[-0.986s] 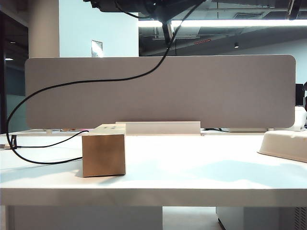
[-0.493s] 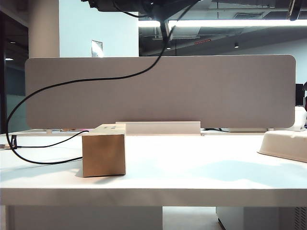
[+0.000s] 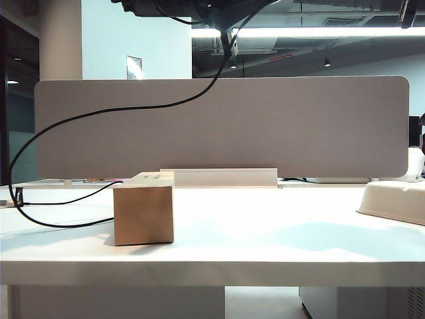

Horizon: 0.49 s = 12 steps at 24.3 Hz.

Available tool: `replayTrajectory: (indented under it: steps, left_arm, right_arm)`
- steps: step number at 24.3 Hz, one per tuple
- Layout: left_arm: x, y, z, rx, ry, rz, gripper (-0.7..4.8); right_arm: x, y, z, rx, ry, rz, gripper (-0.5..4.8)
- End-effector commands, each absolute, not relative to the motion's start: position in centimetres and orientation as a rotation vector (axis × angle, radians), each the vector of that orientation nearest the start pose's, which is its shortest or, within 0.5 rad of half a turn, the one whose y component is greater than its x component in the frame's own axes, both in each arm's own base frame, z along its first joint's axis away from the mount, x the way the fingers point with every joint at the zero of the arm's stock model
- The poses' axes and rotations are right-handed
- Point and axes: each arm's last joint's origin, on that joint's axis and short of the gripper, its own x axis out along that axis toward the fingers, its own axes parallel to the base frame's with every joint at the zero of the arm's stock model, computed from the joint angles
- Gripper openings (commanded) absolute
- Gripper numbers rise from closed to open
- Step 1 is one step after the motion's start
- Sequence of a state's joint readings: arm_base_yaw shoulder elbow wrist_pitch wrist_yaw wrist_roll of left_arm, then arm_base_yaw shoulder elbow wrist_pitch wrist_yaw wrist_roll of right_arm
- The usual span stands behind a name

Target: Pick up the charging cable and the phone, plug the charging cable into the charging port on the phone, and finally place them back on the table.

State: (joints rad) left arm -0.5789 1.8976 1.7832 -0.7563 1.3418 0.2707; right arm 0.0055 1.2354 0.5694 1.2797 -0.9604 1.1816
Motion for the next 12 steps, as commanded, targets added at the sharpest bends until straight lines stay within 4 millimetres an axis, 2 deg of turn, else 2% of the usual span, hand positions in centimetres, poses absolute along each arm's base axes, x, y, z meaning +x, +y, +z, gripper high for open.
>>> replayTrajectory:
  steps: [1, 9, 12]
  left_arm:
    - [32.0, -24.6, 33.3, -0.195, 0.657, -1.896, -0.06]
    - [32.0, -25.2, 33.7, -0.206, 0.649, -1.9, -0.07]
    - [32.8, -23.8, 33.4, -0.231, 0.709, -1.823, -0.06]
  right_arm:
    - [23.0, 2.5, 30.3, 0.755, 0.001, 1.115, -0.05]
    - [23.0, 2.5, 30.3, 0.754, 0.002, 1.116, -0.05]
    - [23.0, 2.5, 30.3, 0.754, 0.002, 1.116, -0.05]
